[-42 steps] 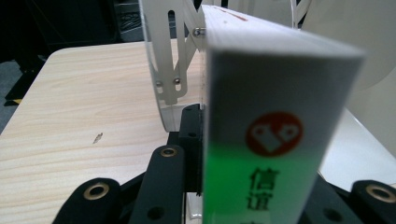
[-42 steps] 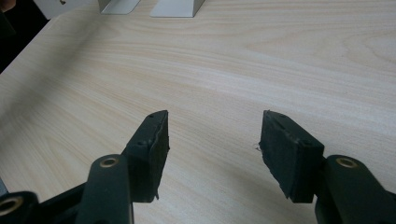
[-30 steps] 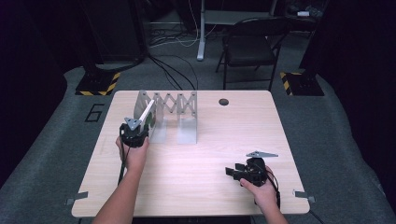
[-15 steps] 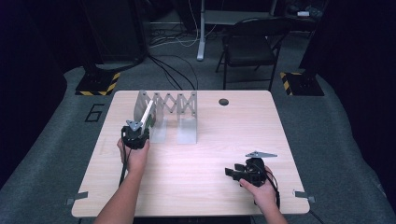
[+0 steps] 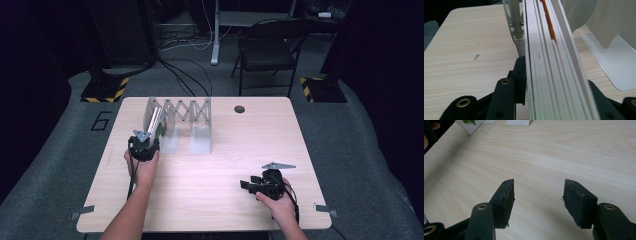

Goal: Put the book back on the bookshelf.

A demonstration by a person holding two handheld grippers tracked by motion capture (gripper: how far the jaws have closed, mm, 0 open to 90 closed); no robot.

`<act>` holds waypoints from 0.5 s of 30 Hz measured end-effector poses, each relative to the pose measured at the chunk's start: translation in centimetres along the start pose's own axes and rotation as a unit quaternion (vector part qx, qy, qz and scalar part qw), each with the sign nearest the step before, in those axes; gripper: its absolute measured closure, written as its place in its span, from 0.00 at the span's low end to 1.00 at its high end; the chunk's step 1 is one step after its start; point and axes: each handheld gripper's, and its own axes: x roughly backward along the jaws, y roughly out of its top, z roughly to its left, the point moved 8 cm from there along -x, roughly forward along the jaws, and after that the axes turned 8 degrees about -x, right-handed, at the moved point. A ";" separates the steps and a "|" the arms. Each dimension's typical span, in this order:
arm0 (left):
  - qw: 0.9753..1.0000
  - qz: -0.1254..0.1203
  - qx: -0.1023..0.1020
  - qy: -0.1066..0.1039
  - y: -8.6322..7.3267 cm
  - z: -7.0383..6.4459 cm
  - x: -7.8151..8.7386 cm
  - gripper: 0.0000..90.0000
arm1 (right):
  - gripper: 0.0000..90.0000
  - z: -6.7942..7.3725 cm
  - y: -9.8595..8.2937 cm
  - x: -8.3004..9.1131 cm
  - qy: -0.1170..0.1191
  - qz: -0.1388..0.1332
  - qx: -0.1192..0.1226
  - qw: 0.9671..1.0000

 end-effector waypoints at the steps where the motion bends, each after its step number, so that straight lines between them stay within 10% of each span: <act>1: 1.000 -0.002 0.001 0.000 0.0 0.0 0.1 0.72 | 0.47 -0.1 0.0 -0.1 -0.001 0.000 0.003 1.000; 15: 1.000 -0.005 0.001 -0.010 -0.7 -0.2 0.8 0.57 | 0.46 0.0 -0.1 -0.2 -0.003 0.005 0.002 1.000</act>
